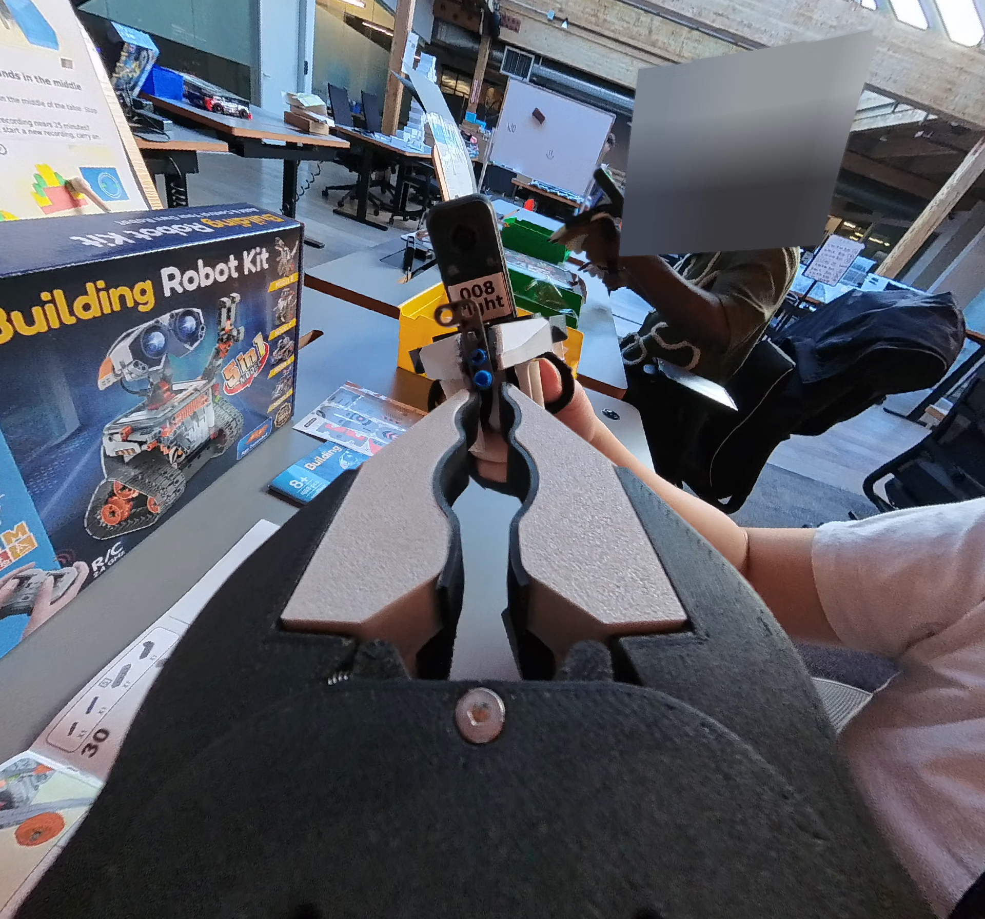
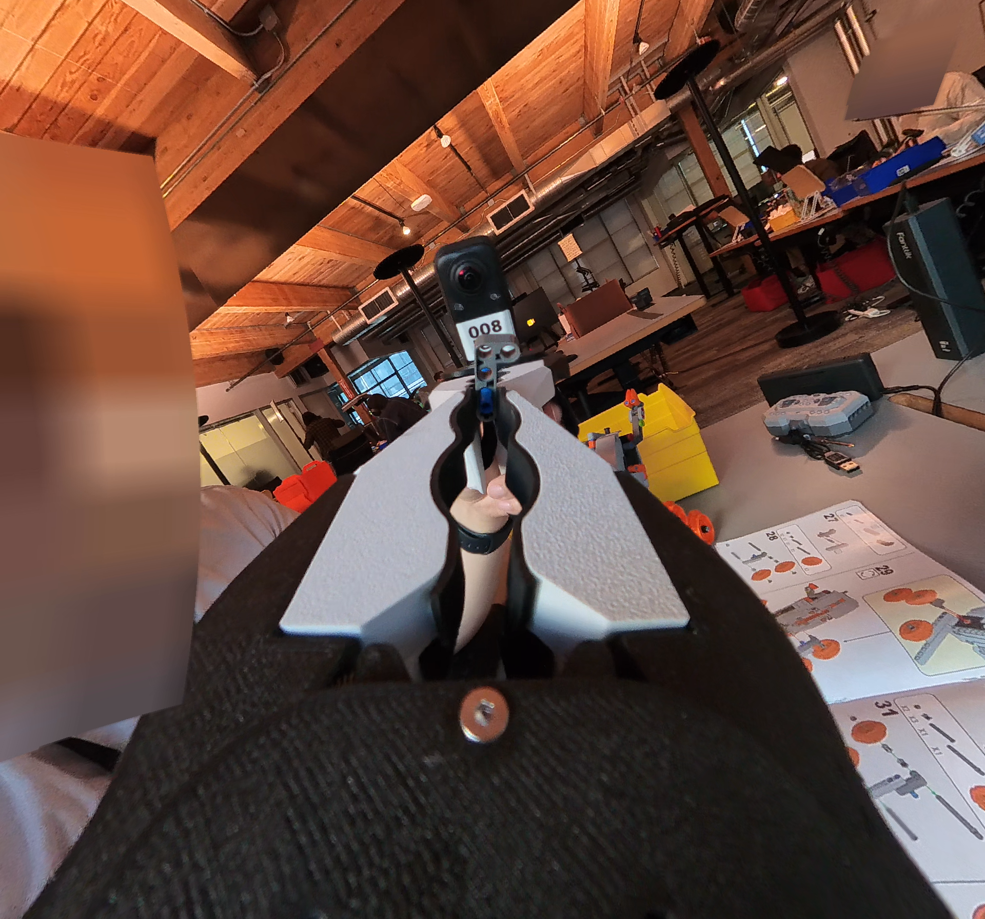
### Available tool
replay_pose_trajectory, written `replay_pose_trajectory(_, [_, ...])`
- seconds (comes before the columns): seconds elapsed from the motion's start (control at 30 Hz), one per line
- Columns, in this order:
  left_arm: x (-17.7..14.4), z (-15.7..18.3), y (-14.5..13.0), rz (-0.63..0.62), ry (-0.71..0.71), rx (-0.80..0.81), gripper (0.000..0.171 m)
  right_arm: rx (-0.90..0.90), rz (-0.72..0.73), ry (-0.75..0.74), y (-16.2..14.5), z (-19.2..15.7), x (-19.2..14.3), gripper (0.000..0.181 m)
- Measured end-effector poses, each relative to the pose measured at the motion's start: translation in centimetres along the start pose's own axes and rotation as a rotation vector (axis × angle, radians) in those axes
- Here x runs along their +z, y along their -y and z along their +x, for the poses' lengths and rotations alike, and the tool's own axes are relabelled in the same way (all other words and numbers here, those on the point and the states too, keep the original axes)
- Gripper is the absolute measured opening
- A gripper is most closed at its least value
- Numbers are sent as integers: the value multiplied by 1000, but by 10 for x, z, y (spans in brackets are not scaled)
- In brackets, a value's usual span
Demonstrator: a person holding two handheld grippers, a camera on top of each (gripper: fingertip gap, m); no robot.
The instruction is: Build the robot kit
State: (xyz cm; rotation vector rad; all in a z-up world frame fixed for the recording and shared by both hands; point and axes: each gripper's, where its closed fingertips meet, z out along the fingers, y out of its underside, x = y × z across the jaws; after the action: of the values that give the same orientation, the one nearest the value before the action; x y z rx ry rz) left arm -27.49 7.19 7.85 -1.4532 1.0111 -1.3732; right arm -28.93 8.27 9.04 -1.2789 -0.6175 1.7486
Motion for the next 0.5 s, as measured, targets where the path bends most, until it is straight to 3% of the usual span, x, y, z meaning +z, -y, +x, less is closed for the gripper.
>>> replay_pose_trajectory(0.5, [1, -1, -1, -8, 18, 13, 3, -24, 3, 16, -2, 0, 1, 6])
